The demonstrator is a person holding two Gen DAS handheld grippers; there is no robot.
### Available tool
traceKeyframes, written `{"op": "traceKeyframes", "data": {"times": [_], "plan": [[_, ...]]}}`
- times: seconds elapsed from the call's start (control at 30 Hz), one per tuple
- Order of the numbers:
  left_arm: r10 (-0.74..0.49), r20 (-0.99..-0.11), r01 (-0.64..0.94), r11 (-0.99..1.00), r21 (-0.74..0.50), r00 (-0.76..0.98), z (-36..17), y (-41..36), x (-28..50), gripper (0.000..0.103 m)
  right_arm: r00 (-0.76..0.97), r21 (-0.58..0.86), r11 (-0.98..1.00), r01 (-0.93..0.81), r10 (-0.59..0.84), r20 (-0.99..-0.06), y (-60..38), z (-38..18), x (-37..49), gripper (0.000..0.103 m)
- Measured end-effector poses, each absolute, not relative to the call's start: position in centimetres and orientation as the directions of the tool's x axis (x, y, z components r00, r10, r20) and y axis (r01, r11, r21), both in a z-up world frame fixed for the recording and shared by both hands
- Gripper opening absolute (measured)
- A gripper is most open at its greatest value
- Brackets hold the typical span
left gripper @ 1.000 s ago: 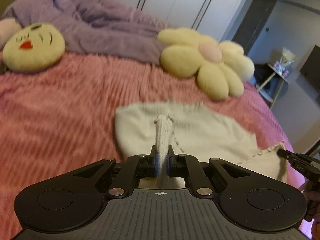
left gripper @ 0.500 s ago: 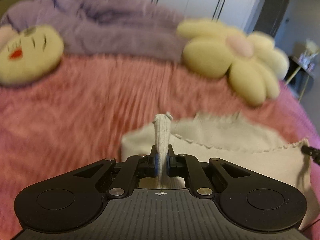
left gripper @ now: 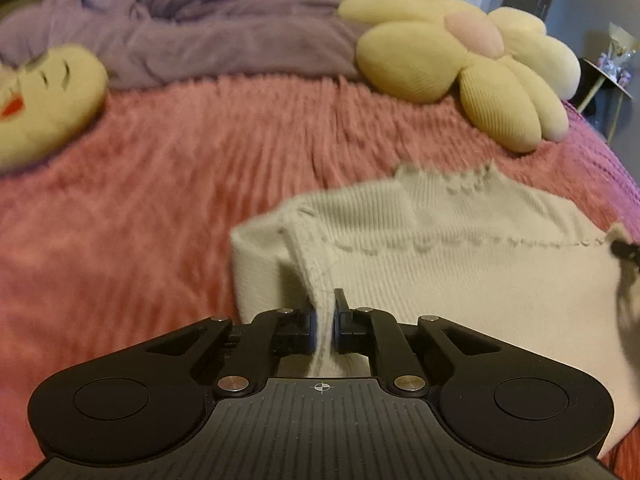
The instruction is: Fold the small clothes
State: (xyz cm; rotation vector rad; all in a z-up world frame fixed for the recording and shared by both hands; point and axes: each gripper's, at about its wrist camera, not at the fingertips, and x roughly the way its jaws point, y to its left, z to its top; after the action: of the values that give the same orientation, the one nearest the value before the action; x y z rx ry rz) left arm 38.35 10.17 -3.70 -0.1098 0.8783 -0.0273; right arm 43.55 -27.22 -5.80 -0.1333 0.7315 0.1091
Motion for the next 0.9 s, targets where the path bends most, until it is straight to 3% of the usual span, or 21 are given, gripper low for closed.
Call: {"op": "traceKeyframes", "data": {"times": [0.23,0.33,0.4,0.43,0.47,0.57,0.63,0.73,0.8,0.9], "plan": [[0.012,-0.659,-0.102,0.990,-0.098,0.752,0.4,10.9,41.8,0.010,0.865,-0.228,0.970,-0.085,-0.042,-0.500,-25.7,-2.4,45.1,0.006],[0.086,-0.660,-0.171,0.983,-0.065,0.746,-0.4,10.7,43.3,0.025,0.881,-0.267,0.963,-0.030,-0.100,-0.462,-25.5,-2.4,47.1,0.006],[0.101,-0.671,-0.211,0.974,-0.083,0.735,-1.2,11.6,43.3,0.036,0.863,-0.280,0.960,0.001,-0.142,-0.485,-25.6,-3.0,48.0,0.016],[0.100,-0.678,-0.230,0.968,-0.104,0.728,-1.7,12.2,42.9,0.049,0.856,-0.277,0.961,0.008,-0.149,-0.495,-25.7,-3.2,47.8,0.018],[0.110,-0.682,-0.257,0.959,-0.117,0.723,-2.0,13.0,42.2,0.051,0.857,-0.259,0.966,0.002,-0.135,-0.498,-25.9,-3.4,47.3,0.018],[0.118,-0.701,-0.291,0.947,-0.133,0.703,-3.1,14.8,40.0,0.051,0.855,-0.209,0.976,-0.055,-0.062,-0.516,-26.2,-3.9,44.3,0.019],[0.036,-0.704,-0.245,0.949,-0.198,0.709,-3.4,15.0,37.9,0.052,0.840,-0.138,0.984,-0.113,0.021,-0.542,-26.3,-4.3,41.6,0.019],[-0.048,-0.706,-0.172,0.956,-0.237,0.707,-3.9,13.7,34.6,0.062,0.818,-0.078,0.983,-0.168,0.095,-0.567,-26.1,-5.0,38.1,0.020],[-0.102,-0.730,-0.126,0.960,-0.251,0.675,-4.8,12.5,33.5,0.062,0.802,-0.056,0.975,-0.214,0.143,-0.580,-26.0,-5.7,36.3,0.020],[-0.056,-0.781,-0.136,0.975,-0.178,0.622,-6.4,11.4,33.3,0.055,0.766,-0.101,0.968,-0.232,0.118,-0.632,-25.6,-7.3,35.4,0.021]]}}
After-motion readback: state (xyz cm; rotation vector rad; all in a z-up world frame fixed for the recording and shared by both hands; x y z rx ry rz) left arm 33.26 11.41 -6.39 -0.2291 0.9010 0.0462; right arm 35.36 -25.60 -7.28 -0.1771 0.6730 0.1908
